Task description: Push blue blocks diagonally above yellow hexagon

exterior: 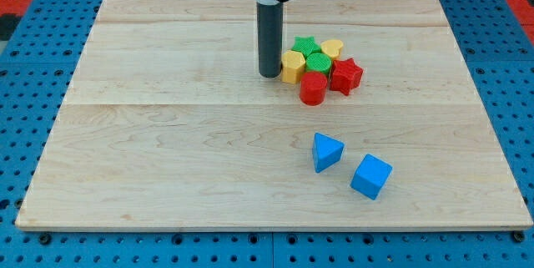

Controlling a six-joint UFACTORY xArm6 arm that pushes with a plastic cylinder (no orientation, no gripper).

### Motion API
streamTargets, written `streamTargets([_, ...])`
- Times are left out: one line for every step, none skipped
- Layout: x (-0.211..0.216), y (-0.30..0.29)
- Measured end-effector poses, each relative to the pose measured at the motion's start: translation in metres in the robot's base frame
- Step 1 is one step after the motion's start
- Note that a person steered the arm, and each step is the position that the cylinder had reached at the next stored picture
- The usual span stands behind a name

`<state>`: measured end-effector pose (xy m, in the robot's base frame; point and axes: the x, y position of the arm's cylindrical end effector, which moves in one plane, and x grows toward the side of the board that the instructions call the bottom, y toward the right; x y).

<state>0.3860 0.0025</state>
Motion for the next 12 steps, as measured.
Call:
streamTargets([0.020,0.000])
streamTargets([0.031,-0.017])
streamTargets([0.058,0.001])
streamTargets([0.058,0.027])
streamTargets([0.053,0.030])
streamTargets([0.049,0.022])
streamTargets([0.047,0.025])
streamTargets([0.046,0.026])
streamTargets([0.076,0.058])
streamTargets([0.116,0.098])
streamTargets([0.140,0.202])
streamTargets([0.178,0.232])
